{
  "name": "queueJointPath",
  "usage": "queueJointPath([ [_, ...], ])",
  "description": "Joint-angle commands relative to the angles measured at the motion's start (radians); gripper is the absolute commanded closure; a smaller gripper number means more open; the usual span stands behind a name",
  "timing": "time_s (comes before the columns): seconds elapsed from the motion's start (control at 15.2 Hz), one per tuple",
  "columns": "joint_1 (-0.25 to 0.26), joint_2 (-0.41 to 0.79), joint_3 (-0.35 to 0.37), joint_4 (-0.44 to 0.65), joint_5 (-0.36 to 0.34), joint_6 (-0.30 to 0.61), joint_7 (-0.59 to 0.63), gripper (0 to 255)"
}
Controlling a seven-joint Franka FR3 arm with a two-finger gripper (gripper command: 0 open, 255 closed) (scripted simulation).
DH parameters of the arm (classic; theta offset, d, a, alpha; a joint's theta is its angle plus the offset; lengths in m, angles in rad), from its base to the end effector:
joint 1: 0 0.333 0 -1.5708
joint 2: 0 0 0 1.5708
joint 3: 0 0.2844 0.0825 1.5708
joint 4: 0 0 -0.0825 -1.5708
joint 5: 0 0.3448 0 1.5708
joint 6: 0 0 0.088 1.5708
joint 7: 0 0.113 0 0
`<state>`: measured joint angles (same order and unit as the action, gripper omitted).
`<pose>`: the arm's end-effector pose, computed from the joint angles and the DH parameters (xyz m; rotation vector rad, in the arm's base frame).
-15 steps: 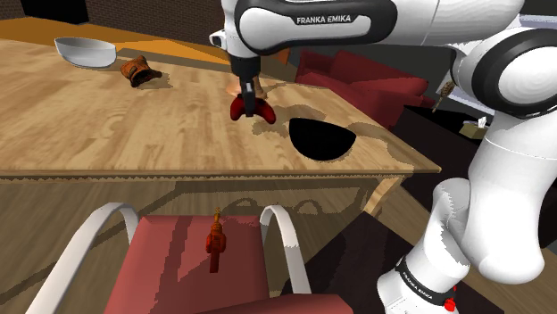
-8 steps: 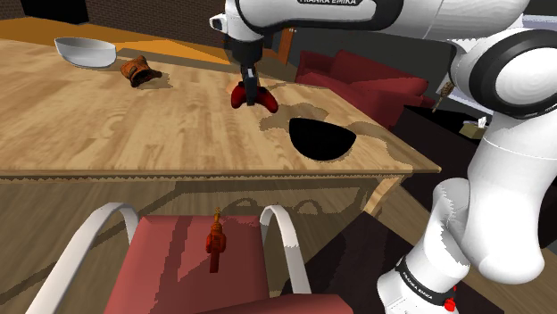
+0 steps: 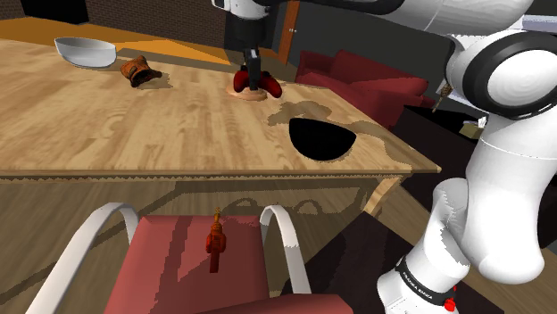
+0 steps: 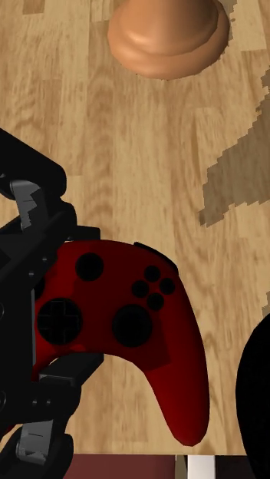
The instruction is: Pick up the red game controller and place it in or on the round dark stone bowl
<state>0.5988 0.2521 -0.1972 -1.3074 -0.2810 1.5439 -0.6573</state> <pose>0.5404 0.2110 0.5684 2.4296 1.4213 -0.0734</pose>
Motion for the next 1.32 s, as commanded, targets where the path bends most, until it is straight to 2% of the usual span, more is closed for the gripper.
queueJointPath([
  [0.0,-0.001,0.011,-0.001,0.043,0.002,-0.031,-0.01,255],
  [0.26,-0.003,0.033,-0.002,0.122,0.005,-0.085,-0.028,255],
  [0.66,0.006,-0.256,-0.006,-0.253,-0.05,0.004,-0.007,255],
  [1.25,-0.015,-0.617,-0.011,-0.622,-0.123,0.022,-0.013,255],
])
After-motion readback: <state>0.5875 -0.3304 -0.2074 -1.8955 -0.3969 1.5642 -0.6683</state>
